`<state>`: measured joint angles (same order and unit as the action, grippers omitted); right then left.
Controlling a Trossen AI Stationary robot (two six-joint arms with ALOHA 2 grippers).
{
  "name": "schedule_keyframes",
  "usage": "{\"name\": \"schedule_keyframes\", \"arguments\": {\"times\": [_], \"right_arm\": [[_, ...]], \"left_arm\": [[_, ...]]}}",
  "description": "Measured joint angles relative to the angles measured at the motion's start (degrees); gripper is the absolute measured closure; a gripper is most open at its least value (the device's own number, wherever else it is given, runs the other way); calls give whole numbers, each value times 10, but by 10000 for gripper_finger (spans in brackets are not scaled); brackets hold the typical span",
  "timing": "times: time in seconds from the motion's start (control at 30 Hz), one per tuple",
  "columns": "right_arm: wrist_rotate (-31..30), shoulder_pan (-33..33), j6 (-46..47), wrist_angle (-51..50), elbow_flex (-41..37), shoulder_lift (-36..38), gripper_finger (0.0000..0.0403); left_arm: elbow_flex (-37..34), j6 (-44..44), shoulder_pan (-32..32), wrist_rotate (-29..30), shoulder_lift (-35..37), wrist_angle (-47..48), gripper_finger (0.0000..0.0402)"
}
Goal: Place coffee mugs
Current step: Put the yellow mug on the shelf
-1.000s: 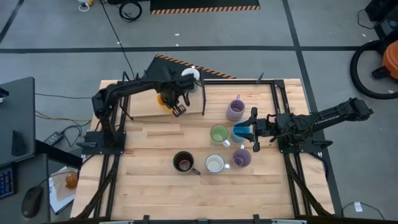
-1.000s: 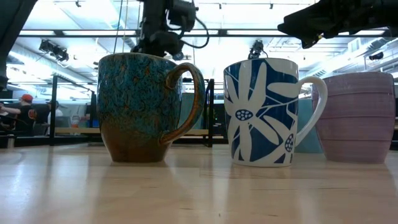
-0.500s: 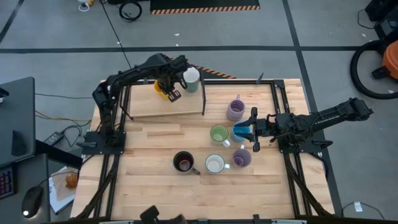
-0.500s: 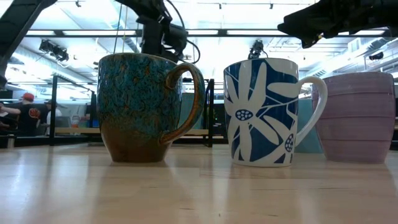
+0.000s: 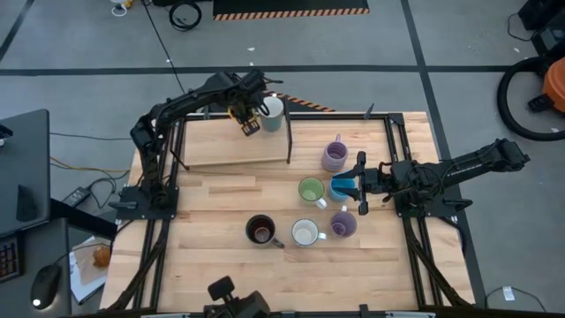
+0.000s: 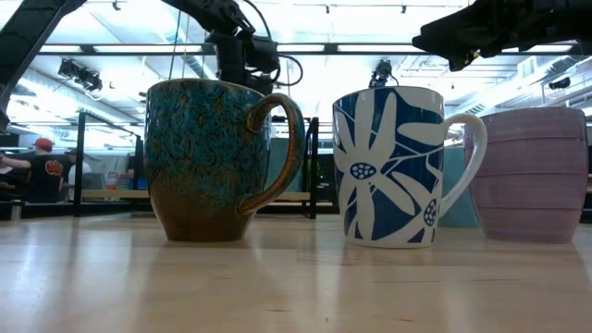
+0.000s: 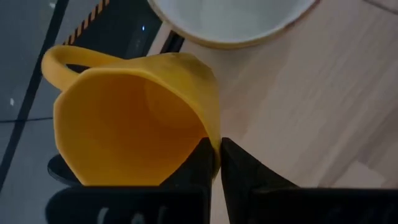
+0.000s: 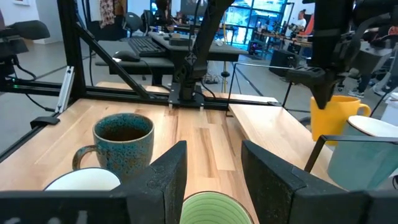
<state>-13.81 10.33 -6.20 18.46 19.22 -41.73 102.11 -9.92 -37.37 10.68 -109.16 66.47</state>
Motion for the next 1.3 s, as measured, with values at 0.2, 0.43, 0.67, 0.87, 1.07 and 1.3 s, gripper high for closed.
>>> {"name": "schedule_keyframes", "arguments": {"times": [0.2, 0.43, 0.67, 0.87, 1.07, 1.3], "right_arm": [[0, 0, 2, 0, 0, 0, 245], [0, 0, 2, 0, 0, 0, 245], [0, 0, 2, 0, 0, 0, 245], [0, 0, 2, 0, 0, 0, 245], [0, 0, 2, 0, 0, 0, 245], [0, 0, 2, 0, 0, 0, 245]], "left_arm": [[0, -2, -13, -8, -8, 4, 381], [0, -4, -21, -20, -15, 0, 381], [0, -11, -16, -40, -15, 0, 381], [0, -9, -16, -50, -15, 9, 381], [0, -1, -13, -41, -15, 30, 381], [-1, 2, -12, -38, -19, 25, 381]]}}
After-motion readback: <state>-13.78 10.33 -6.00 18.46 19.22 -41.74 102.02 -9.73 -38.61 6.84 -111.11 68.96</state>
